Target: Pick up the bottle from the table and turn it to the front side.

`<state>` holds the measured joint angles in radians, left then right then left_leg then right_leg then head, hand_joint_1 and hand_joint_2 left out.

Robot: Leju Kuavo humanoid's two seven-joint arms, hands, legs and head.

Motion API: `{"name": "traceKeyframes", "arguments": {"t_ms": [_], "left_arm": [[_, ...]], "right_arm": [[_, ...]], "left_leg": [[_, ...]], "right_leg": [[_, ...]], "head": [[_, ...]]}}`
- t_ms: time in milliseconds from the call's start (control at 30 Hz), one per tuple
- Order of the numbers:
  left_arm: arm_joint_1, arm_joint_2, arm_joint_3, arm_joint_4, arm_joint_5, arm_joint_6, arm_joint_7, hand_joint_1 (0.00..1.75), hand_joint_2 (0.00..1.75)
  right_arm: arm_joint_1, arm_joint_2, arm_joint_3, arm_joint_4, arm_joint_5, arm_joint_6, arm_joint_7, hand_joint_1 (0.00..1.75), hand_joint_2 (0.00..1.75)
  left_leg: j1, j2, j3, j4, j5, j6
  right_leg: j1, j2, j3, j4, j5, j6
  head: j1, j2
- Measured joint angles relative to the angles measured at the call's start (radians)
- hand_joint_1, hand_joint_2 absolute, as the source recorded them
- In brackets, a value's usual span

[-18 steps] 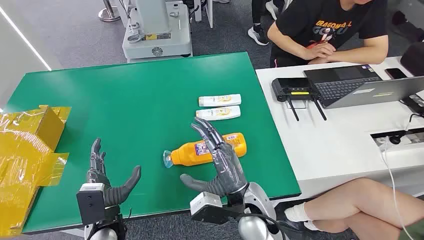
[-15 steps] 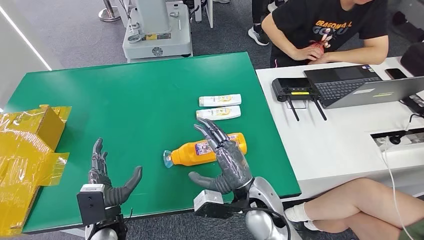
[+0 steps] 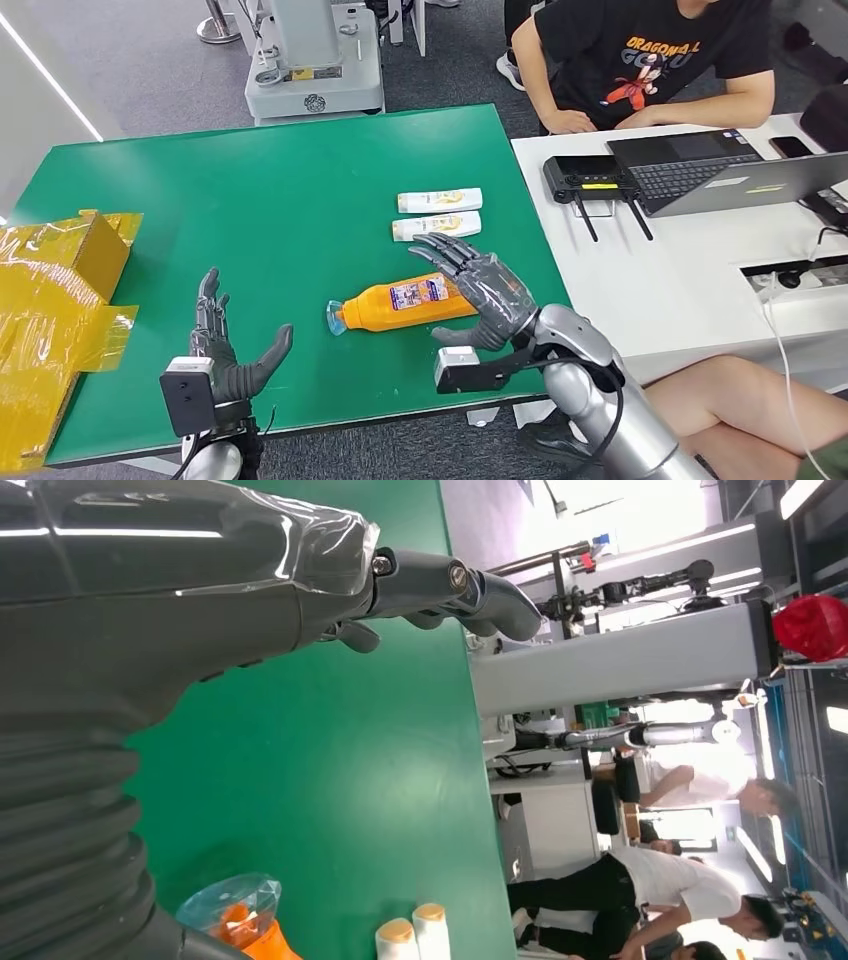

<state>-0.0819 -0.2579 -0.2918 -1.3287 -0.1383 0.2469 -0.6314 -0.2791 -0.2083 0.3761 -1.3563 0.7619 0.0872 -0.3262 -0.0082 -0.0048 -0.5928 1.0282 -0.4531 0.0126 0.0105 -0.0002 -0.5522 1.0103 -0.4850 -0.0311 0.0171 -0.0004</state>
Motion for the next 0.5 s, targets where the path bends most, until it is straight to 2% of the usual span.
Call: {"name": "traceKeyframes", "arguments": {"t_ms": [133, 267, 367, 500], "left_arm": [[-0.024, -0.003, -0.001, 0.028, 0.012, 0.000, -0.007, 0.00, 1.75], [-0.044, -0.006, -0.007, 0.053, 0.017, -0.005, -0.009, 0.00, 1.75], [-0.053, -0.007, -0.018, 0.064, 0.022, -0.006, -0.009, 0.00, 1.75], [-0.066, -0.007, -0.032, 0.075, 0.023, -0.006, -0.006, 0.00, 1.75]], "right_arm": [[-0.119, -0.027, 0.028, 0.085, -0.036, 0.080, -0.016, 0.00, 1.75], [-0.285, -0.027, 0.089, 0.241, -0.065, 0.159, -0.029, 0.00, 1.75], [-0.404, -0.001, 0.143, 0.375, -0.080, 0.200, -0.023, 0.00, 1.75], [-0.526, 0.061, 0.212, 0.550, -0.085, 0.220, 0.018, 0.00, 1.75]], "left_leg": [[0.000, 0.001, 0.000, 0.000, 0.001, 0.001], [0.000, 0.003, -0.001, 0.000, 0.002, 0.002], [0.000, 0.003, -0.001, 0.000, 0.003, 0.003], [0.000, 0.003, -0.001, 0.000, 0.003, 0.003]], "right_leg": [[0.000, 0.000, 0.000, 0.000, 0.001, 0.000], [0.000, 0.002, -0.001, 0.001, 0.003, 0.000], [0.000, 0.002, -0.001, 0.001, 0.003, 0.001], [0.000, 0.002, -0.002, 0.001, 0.004, 0.001]], "head": [[0.000, 0.000], [0.000, 0.000], [0.000, 0.000], [0.000, 0.000]]}}
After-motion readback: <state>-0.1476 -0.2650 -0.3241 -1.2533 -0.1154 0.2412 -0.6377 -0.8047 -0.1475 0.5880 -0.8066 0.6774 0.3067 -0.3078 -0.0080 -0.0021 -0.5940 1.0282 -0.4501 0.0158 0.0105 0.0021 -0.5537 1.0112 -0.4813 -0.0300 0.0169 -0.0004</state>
